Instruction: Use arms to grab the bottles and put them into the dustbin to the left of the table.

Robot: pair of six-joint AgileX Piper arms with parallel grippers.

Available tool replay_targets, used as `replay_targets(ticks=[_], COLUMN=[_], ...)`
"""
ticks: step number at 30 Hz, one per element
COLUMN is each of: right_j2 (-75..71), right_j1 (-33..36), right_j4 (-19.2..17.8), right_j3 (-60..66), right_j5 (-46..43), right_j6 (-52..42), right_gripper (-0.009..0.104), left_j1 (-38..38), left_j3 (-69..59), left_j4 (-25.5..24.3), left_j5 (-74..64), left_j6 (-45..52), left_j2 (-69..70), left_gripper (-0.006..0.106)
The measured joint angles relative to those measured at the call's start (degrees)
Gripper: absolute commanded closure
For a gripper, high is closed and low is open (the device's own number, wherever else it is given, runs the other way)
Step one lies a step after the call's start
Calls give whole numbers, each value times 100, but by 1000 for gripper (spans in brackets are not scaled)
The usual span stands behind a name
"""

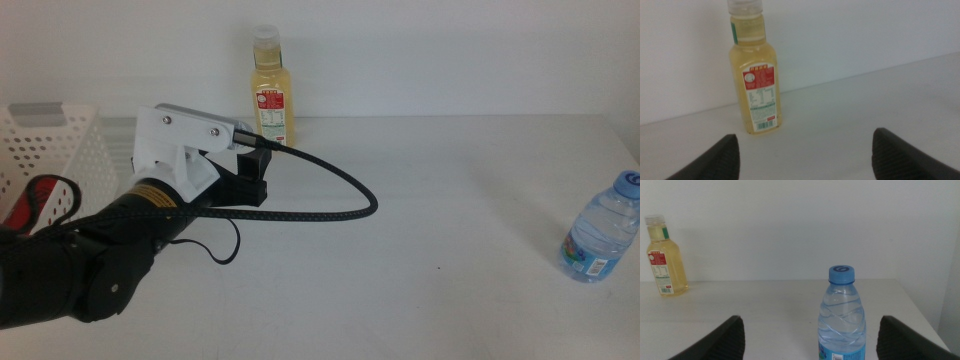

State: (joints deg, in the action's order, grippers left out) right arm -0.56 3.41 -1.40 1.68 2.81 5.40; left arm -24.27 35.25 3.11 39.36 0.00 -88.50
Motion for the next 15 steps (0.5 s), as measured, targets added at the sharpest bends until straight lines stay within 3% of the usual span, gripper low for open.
replay_targets(ticks=[15], right_j2=[0], right_j1=[0], right_j4=[0], right_j3=[0], right_j5=[0], right_j6=[0], right_gripper=[21], left_j1=[53], left_j3=[609], left_j4=[142], left_j5=[496], left_j6=[273], left_j2=[-910], left_gripper=[11])
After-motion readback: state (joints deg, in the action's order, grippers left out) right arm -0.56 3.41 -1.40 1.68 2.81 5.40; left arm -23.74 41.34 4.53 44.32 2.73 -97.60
